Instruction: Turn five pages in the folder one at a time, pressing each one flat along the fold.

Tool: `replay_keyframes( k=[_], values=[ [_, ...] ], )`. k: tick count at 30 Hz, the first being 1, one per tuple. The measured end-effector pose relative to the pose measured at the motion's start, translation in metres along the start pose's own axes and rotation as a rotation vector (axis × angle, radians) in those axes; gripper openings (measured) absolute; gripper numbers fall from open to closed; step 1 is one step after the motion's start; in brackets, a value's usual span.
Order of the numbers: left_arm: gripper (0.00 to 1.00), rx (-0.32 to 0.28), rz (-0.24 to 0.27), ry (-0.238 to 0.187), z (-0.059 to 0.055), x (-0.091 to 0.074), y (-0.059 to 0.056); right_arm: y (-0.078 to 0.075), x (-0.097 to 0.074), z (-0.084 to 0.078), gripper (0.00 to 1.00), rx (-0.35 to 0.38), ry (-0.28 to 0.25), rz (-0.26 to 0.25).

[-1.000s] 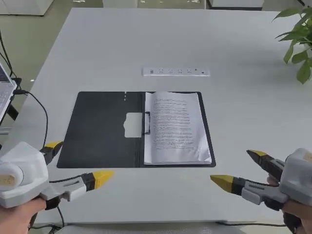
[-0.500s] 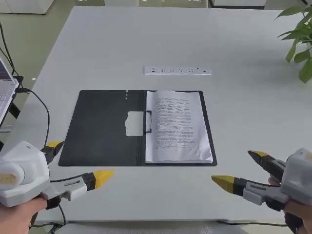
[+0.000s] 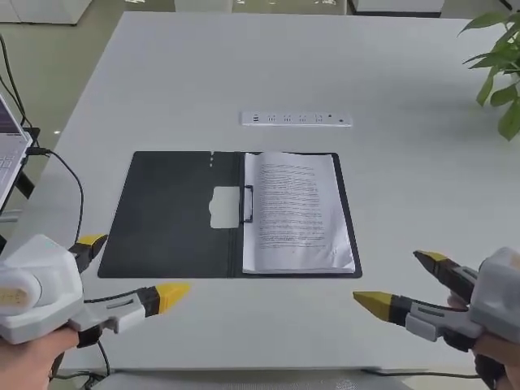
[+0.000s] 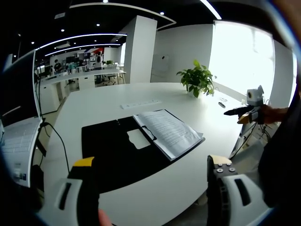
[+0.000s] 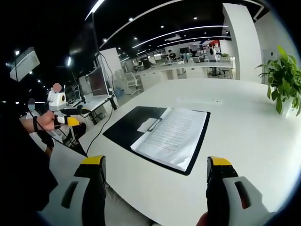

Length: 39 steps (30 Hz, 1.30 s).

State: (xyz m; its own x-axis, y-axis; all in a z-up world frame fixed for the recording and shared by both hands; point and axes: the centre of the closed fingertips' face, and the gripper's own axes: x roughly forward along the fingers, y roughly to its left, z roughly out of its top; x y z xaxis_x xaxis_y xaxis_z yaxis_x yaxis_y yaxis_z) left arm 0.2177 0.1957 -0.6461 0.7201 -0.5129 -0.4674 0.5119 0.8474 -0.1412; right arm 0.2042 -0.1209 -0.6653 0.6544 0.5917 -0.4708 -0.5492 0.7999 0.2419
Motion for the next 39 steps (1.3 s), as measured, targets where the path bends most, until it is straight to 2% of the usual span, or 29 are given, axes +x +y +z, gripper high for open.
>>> replay_keyframes(
  k=[39],
  values=[
    [0.97, 0.010, -0.017, 0.005, 0.0047, 0.0069, 0.0000, -0.0050, -0.0026, -0.0038, 0.87, 0.018, -0.004, -0.019]
  ],
)
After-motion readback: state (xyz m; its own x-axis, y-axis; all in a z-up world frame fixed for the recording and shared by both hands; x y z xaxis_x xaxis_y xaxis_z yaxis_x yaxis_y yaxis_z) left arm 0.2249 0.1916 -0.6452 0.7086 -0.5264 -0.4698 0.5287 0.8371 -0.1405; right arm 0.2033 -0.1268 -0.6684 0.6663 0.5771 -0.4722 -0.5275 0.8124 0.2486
